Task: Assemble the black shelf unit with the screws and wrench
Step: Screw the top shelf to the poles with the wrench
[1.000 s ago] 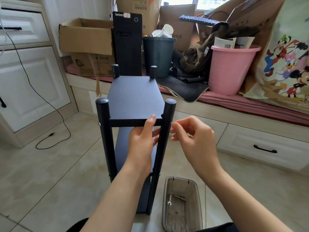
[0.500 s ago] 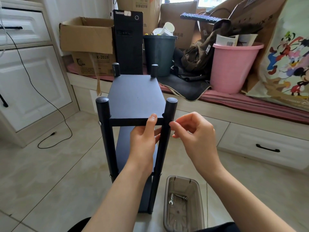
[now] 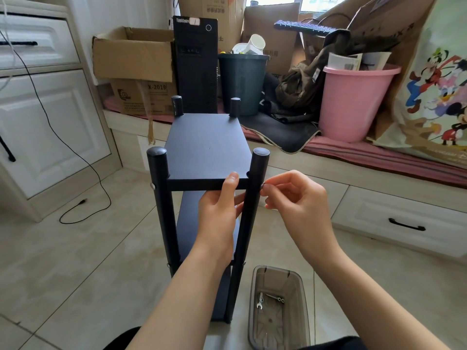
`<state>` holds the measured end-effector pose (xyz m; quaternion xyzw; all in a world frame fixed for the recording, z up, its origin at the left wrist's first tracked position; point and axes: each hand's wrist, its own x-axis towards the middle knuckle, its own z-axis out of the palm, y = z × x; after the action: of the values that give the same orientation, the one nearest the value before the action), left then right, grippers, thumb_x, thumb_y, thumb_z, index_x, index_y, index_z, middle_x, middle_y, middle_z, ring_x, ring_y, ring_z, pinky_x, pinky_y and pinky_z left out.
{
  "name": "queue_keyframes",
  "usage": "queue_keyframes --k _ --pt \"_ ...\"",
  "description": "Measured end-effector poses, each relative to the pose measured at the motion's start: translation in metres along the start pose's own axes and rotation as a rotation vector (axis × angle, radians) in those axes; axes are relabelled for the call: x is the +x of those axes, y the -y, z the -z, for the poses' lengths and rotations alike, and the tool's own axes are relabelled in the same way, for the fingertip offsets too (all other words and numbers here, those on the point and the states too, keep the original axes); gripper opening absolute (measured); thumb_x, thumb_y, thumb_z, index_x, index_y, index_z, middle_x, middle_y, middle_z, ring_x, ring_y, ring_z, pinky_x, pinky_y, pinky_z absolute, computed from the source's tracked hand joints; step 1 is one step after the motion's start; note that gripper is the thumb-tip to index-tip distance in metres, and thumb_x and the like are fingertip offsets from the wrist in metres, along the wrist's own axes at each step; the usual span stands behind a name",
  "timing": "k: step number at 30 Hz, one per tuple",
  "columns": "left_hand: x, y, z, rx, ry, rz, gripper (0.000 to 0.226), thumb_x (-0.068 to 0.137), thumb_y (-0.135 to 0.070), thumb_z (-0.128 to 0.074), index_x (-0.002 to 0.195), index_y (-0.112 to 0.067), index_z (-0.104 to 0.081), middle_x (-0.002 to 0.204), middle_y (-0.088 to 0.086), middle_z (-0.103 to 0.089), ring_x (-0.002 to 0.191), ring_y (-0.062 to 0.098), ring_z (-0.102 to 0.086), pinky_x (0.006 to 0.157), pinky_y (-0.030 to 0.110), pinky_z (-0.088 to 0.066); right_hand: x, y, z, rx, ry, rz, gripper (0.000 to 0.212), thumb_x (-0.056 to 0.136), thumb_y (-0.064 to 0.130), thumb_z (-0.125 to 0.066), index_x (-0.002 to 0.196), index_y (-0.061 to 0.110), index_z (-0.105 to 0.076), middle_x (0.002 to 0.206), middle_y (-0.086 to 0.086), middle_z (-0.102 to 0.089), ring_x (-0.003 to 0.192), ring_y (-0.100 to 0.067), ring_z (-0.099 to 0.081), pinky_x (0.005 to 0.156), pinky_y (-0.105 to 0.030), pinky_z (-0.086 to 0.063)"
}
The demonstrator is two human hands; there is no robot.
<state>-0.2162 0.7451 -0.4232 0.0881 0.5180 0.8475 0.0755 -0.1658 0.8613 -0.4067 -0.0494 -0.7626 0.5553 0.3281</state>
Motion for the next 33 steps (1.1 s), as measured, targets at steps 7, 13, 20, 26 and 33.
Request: queue_keyframes --k 7,13,20,26,33 --pt "0.001 0.000 0.001 0.027 -0.057 0.037 0.024 0.099 -0.036 -0.057 0.117 -0.022 -0.066 0.112 0.000 -0.075 0.103 0.024 -0.073 0.093 0.039 -0.056 0.004 -0.003 0.000 -0.017 0.040 -0.100 0.009 0.085 0.026 -0.076 0.083 0.019 -0.071 0.078 0.005 -0.072 0.076 -0.015 -0.069 0.070 -0.034 -0.058" --pt "0.002 -0.005 0.012 0.060 -0.091 0.023 0.021 0.099 -0.034 -0.059 0.112 -0.020 -0.066 0.098 -0.009 -0.076 0.099 0.023 -0.074 0.090 0.037 -0.058 0.008 -0.004 -0.004 0.126 0.123 -0.230 0.017 0.080 0.027 -0.079 0.094 0.020 -0.072 0.086 0.004 -0.074 0.081 -0.010 -0.071 0.069 -0.025 -0.059" --pt "-0.011 -0.038 0.038 0.941 -0.078 -0.103 0.049 0.099 -0.051 -0.050 0.080 -0.013 -0.075 0.080 0.000 -0.076 0.079 0.017 -0.074 0.078 0.037 -0.058 0.017 -0.005 -0.002 0.371 0.294 -0.379 0.028 0.084 0.018 -0.077 0.110 0.023 -0.072 0.108 -0.001 -0.075 0.104 -0.017 -0.070 0.083 -0.029 -0.056" --pt "-0.019 -0.067 0.039 1.220 -0.123 -0.926 0.010 0.089 -0.025 -0.069 0.087 -0.018 -0.075 0.081 -0.005 -0.070 0.083 0.020 -0.065 0.077 0.033 -0.051 0.022 -0.002 0.001 0.381 0.343 -0.417 0.026 0.083 0.019 -0.077 0.109 0.018 -0.073 0.104 -0.004 -0.075 0.095 -0.014 -0.071 0.080 -0.026 -0.056" --pt "0.001 -0.045 0.028 1.679 0.138 -0.704 0.066 0.084 -0.056 -0.069 0.138 -0.018 -0.061 0.143 -0.001 -0.060 0.142 0.024 -0.045 0.123 0.057 -0.017 0.022 0.003 0.003 0.272 0.270 -0.364 0.011 0.078 0.022 -0.081 0.088 0.017 -0.078 0.090 -0.003 -0.077 0.086 -0.013 -0.073 0.083 -0.031 -0.055"
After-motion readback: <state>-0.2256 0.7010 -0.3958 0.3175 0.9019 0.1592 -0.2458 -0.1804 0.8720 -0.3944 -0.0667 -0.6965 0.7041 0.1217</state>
